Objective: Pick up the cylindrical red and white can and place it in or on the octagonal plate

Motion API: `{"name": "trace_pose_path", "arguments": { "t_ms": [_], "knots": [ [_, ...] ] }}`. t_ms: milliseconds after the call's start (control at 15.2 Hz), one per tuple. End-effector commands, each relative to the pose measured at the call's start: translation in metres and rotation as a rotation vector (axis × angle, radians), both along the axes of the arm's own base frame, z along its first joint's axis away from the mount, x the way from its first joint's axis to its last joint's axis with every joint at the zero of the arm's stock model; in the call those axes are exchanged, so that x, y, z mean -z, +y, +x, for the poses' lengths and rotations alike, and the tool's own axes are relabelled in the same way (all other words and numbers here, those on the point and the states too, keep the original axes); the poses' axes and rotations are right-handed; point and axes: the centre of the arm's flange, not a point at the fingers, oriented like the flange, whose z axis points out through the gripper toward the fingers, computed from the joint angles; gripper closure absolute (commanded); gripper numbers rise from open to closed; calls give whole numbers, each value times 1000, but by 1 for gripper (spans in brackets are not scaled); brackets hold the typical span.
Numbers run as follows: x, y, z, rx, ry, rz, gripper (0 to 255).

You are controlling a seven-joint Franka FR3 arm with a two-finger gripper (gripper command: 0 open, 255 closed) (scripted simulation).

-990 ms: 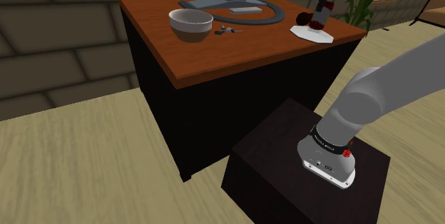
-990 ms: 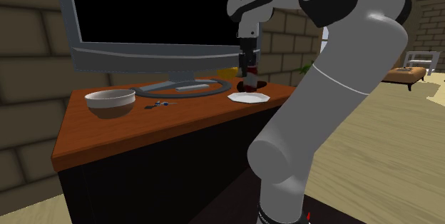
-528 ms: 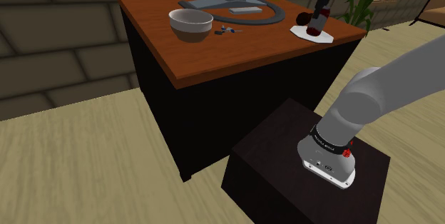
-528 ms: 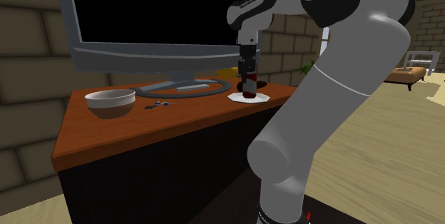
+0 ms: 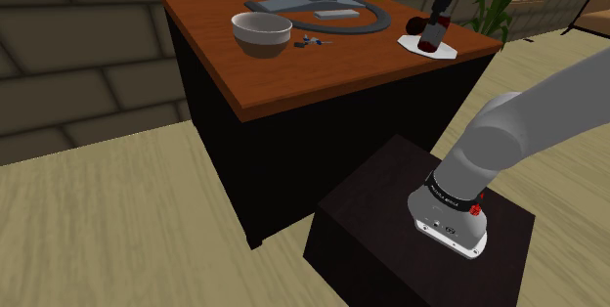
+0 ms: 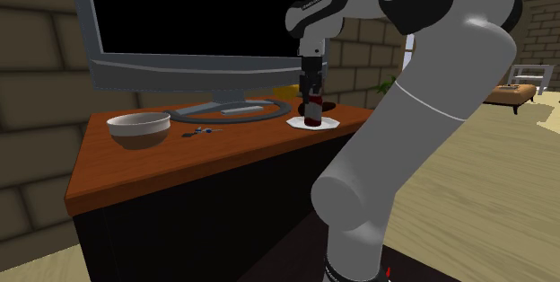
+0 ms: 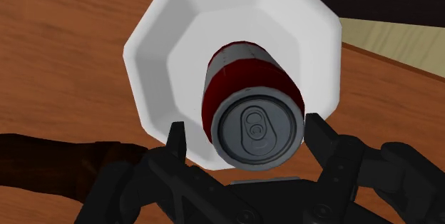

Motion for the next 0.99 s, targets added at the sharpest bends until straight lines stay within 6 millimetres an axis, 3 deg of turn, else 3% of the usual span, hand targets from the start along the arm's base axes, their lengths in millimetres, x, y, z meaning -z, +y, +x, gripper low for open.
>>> {"name": "trace_pose_path", "arguments": {
  "t_ms": [0, 198, 462, 924],
  "knots": [
    [0, 0, 0, 0, 0, 0, 0],
    [0, 0, 0, 0, 0, 0, 0],
    [-50, 2, 0, 0, 0, 0, 0],
    [-50, 2, 0, 0, 0, 0, 0]
  ]
}}
